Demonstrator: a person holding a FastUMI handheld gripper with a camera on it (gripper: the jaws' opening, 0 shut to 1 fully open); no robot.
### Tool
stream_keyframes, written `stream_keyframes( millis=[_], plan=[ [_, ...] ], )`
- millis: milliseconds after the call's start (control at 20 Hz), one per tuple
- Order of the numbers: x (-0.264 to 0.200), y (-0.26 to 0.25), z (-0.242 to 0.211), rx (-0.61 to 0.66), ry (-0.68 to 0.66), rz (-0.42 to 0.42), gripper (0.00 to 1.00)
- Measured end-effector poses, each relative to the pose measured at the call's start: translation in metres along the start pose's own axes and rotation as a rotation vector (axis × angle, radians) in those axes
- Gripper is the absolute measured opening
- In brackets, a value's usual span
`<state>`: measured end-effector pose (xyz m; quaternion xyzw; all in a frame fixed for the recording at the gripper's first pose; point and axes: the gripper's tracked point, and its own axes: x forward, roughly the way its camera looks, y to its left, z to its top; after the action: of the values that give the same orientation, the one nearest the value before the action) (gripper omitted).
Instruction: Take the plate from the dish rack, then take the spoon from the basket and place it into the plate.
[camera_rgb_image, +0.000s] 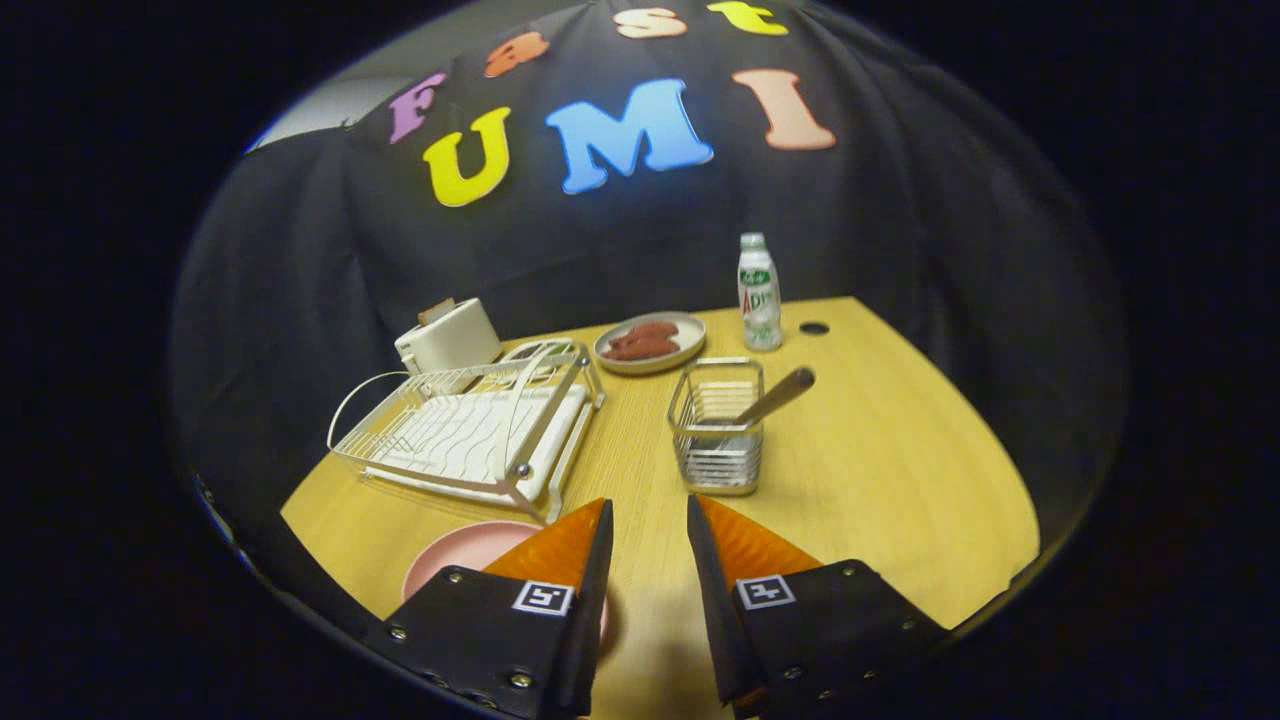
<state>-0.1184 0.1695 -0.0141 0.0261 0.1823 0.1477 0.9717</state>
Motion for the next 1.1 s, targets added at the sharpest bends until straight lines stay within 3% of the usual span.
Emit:
stream_keyframes(
  millis=[200, 350, 1100],
  plan=[
    [-0.01, -0.034, 0.031, -0.08, -0.107, -0.086, 0.45],
    [0.002, -0.057, 0.041, -0.058, -0.153, -0.128, 0.45],
    [0.091, -0.075, 0.042, 0.119, -0.164, -0.102, 0.43]
  ],
)
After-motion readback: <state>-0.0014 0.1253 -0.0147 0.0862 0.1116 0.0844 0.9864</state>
